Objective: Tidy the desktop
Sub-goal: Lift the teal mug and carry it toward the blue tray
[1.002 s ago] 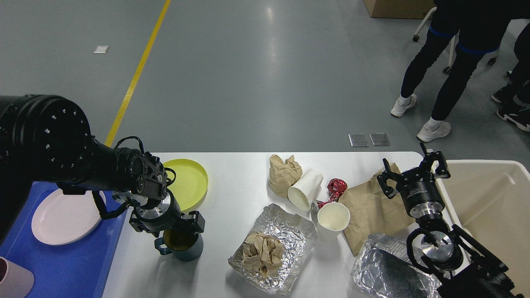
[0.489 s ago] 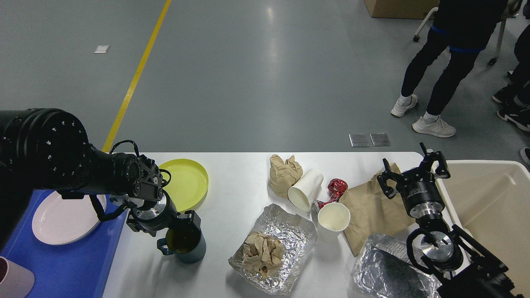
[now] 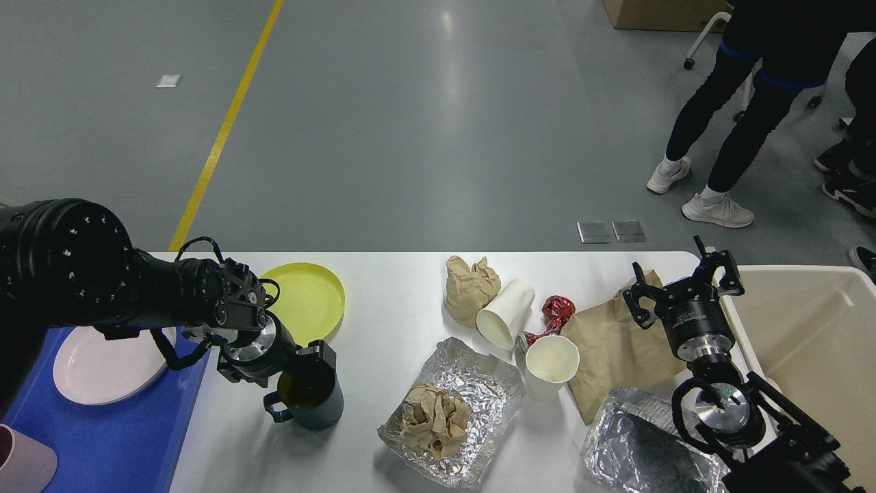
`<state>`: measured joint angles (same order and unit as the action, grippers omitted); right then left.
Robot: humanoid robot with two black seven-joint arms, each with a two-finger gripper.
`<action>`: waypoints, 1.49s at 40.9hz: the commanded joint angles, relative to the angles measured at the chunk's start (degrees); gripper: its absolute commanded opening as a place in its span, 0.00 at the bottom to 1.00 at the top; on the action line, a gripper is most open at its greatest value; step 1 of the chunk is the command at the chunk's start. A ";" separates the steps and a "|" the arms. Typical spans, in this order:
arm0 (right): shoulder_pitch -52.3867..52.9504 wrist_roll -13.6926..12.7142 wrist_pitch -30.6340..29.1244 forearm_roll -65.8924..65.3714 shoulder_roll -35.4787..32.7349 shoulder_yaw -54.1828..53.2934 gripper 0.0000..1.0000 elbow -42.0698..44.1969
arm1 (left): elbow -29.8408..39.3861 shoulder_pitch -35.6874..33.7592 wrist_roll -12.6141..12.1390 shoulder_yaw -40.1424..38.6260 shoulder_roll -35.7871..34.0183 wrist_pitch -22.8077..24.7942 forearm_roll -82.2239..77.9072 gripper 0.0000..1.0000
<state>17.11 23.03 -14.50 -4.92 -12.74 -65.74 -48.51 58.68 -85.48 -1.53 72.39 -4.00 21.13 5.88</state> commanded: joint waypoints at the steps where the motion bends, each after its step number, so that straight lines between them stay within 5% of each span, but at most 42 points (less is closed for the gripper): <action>1: 0.03 0.00 0.00 0.00 0.00 0.00 1.00 0.00 | -0.06 0.66 -0.49 -0.85 0.48 -2.49 -0.08 0.95; 10: -0.05 0.00 0.00 0.00 0.00 0.00 1.00 0.00 | 0.29 1.28 -3.03 -0.50 0.66 -7.07 -0.17 0.85; 19: -0.06 0.00 0.00 0.00 0.00 0.00 1.00 0.00 | 1.17 1.19 -7.52 -0.76 0.66 -5.41 -0.17 0.49; 26: 0.03 0.00 0.00 0.00 0.00 0.00 1.00 0.00 | 1.17 1.02 -8.05 -0.85 0.57 -3.82 -0.17 0.33; 35: 0.03 0.00 0.00 0.00 0.00 0.00 1.00 0.00 | 1.17 1.28 -7.78 -1.55 0.57 -3.64 -0.08 0.00; 48: 0.03 0.00 0.00 0.00 0.00 0.00 1.00 0.00 | 4.15 -1.08 -7.61 -1.38 -0.04 -2.59 0.54 0.00; 61: 0.03 0.00 0.00 0.00 0.00 0.00 1.00 0.09 | 19.96 -18.39 -6.90 3.19 -3.82 -0.04 2.47 0.00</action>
<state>17.13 23.03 -14.50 -4.92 -12.74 -65.70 -48.51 71.93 -96.29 -8.59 73.11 -6.04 20.56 7.46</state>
